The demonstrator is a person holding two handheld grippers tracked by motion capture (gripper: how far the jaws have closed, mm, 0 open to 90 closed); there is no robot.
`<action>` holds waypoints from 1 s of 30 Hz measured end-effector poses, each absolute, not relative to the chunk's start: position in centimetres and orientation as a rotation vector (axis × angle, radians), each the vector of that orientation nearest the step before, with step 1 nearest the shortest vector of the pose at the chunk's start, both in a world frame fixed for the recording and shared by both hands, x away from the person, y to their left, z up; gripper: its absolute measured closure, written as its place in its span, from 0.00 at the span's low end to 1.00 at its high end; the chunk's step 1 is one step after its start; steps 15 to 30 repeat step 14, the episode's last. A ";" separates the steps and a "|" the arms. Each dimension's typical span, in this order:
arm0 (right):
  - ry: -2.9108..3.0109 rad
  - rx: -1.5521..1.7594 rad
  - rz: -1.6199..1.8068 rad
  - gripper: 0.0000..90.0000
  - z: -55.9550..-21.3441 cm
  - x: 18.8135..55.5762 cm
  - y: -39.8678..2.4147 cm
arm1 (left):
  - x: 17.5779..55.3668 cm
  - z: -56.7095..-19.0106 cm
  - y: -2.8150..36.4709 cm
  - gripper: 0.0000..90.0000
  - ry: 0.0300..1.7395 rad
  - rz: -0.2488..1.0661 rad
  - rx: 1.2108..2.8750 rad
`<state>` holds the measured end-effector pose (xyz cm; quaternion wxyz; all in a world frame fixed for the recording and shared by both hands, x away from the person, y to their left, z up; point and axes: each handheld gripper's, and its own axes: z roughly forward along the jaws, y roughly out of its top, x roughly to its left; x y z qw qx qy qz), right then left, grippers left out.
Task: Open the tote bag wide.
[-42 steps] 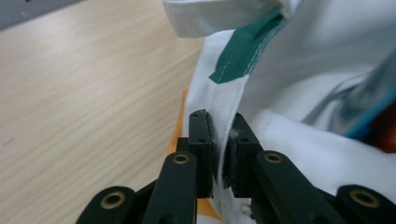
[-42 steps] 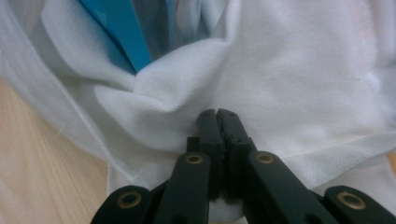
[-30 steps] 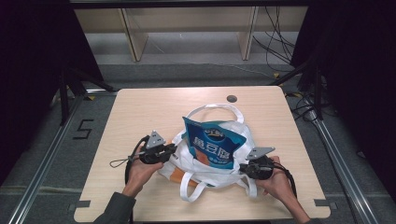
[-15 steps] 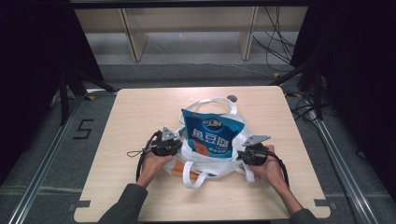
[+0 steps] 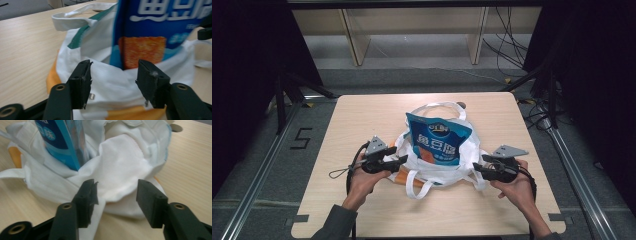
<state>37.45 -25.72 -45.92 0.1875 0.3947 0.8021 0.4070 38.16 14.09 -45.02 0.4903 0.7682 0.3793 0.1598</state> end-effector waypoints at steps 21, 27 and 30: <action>2.259 1.195 1.148 0.44 -47.4 33.8 -28.4 | 35.0 -47.1 15.5 0.29 0.971 0.369 1.855; 2.259 1.195 1.148 0.44 -47.4 33.8 -28.4 | 35.0 -47.1 15.5 0.29 0.971 0.369 1.855; 2.259 1.195 1.148 0.44 -47.4 33.8 -28.4 | 35.0 -47.1 15.5 0.29 0.971 0.369 1.855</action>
